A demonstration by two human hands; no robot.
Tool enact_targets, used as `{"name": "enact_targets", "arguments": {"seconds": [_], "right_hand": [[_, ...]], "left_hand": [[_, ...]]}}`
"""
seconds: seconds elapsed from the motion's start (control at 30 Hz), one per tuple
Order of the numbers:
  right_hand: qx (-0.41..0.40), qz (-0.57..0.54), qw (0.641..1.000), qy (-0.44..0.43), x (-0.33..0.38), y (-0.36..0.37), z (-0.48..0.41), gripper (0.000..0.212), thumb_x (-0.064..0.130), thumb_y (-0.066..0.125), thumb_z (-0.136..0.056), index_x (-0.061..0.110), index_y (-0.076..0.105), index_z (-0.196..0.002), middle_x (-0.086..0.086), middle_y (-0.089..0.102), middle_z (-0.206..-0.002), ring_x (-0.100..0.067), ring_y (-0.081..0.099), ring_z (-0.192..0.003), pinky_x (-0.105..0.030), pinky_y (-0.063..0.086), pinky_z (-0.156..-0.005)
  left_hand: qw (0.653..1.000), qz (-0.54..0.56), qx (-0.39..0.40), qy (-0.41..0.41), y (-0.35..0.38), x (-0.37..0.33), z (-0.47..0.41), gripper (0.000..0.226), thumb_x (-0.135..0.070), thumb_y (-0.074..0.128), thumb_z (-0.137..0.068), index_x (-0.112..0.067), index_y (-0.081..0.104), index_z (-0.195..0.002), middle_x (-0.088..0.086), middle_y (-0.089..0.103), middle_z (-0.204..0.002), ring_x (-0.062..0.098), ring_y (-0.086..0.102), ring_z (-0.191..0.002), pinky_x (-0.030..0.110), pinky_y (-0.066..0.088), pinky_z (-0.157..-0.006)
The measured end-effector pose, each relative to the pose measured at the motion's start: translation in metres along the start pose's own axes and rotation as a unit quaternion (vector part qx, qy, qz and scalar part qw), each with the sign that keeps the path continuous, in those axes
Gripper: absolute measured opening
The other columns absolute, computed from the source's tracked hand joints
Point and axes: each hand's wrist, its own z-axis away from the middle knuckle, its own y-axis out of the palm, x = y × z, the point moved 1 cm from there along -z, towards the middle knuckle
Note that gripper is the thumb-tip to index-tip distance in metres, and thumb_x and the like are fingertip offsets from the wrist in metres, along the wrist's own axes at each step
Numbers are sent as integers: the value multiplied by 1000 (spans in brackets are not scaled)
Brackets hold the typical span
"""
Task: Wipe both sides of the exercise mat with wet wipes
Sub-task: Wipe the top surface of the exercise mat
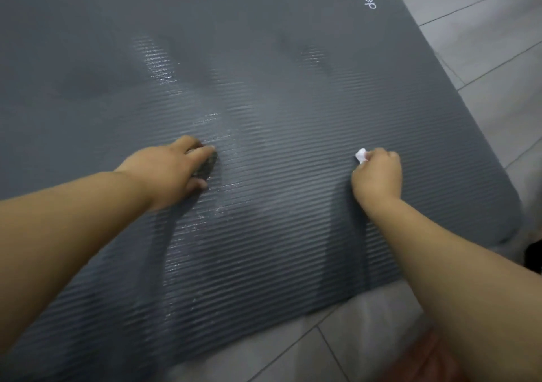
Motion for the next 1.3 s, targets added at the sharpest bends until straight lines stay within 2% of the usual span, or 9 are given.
{"name": "enact_targets", "arguments": {"seconds": [0.13, 0.3, 0.5, 0.6, 0.83, 1.0, 1.1, 1.2, 1.3], "right_hand": [[20, -46, 988, -147, 60, 36, 43, 26, 0, 49, -88, 2, 66, -107, -21, 57, -109, -34, 52, -105, -25, 32, -86], [129, -54, 865, -481, 79, 58, 72, 24, -5, 60, -73, 3, 68, -94, -18, 62, -94, -31, 64, -73, -31, 54, -58], [46, 127, 989, -61, 34, 11, -62, 29, 4, 43, -90, 3, 62, -112, -23, 51, -123, -35, 53, -105, -31, 40, -87], [50, 71, 994, -59, 66, 29, -53, 27, 3, 46, -85, 4, 66, -104, -19, 59, -117, -30, 58, -101, -25, 40, -81], [191, 12, 815, -547, 112, 65, 40, 20, 4, 54, -87, 6, 65, -104, -16, 57, -112, -31, 57, -95, -31, 45, -76], [33, 79, 977, -196, 76, 37, -88, 33, 5, 41, -90, 8, 60, -117, -20, 46, -128, -34, 52, -110, -31, 37, -95], [22, 38, 998, -44, 87, 44, -101, 26, 1, 45, -85, 13, 64, -97, -16, 54, -124, -27, 55, -98, -26, 38, -82], [78, -42, 970, -227, 130, 79, -56, 32, 3, 49, -82, 13, 69, -105, -15, 60, -112, -25, 57, -103, -21, 38, -86], [220, -10, 831, -511, 154, 91, -9, 31, 7, 51, -83, 17, 67, -107, -11, 57, -112, -28, 56, -100, -27, 41, -86]], "left_hand": [[999, 7, 7, -36, 9, -7, -13, 68, -54, 33, -94, -26, 7, -150, -8, -9, -158, 29, 29, -132, 39, 31, -109], [999, -39, -10, -33, 20, 3, -6, 67, -59, 23, -92, -32, 3, -150, -13, -7, -157, 25, 25, -126, 34, 31, -108], [999, 30, -17, -37, 30, 10, -4, 66, -54, 31, -94, -30, 6, -150, -13, -3, -157, 26, 0, -145, 38, 12, -118], [997, 50, -40, -39, 26, 12, -6, 61, -54, 33, -93, -35, 15, -148, -16, 4, -157, 22, 9, -145, 35, 20, -116], [995, 24, -65, -69, 18, 9, -8, 45, -54, 26, -95, -42, 27, -138, -11, -2, -156, 22, 30, -136, 37, 41, -97], [992, 34, -79, -88, 17, 17, -11, 35, -52, 21, -96, -50, 26, -131, -8, -11, -157, 22, 38, -128, 37, 45, -89], [988, 49, -95, -112, 18, 19, -16, 31, -50, 22, -97, -47, 33, -125, -3, -2, -158, 23, 38, -127, 37, 45, -89], [984, 68, -114, -121, 18, 21, -23, 40, -47, 26, -97, -38, 29, -136, -5, 9, -158, 23, 35, -131, 38, 40, -100], [982, 71, -128, -123, 18, 24, -28, 52, -43, 27, -98, -29, 20, -148, -7, 16, -156, 22, 34, -133, 37, 33, -108]]}}
